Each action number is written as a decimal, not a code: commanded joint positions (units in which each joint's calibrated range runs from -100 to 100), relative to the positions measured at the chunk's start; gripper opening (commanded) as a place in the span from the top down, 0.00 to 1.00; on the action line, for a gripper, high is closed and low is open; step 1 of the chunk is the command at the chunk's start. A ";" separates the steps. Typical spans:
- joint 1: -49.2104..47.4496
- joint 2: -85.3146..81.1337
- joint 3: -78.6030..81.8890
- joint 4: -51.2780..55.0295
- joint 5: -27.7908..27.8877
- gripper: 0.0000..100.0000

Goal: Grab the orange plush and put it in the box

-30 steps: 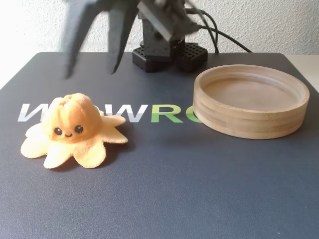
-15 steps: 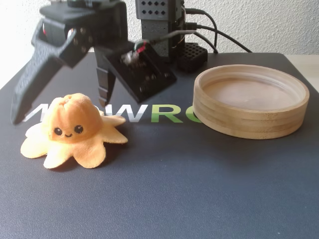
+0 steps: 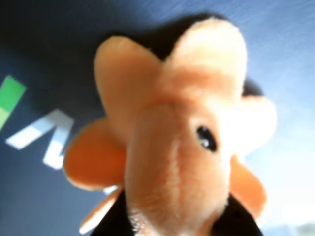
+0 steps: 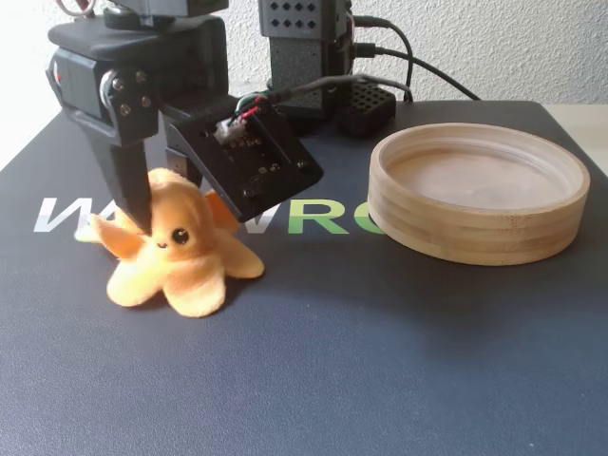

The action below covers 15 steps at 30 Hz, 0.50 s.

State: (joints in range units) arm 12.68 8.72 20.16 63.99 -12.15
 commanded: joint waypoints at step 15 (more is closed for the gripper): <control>-36.55 -19.77 -6.83 16.96 -16.57 0.97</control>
State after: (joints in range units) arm -15.92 -7.19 13.16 80.32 -24.29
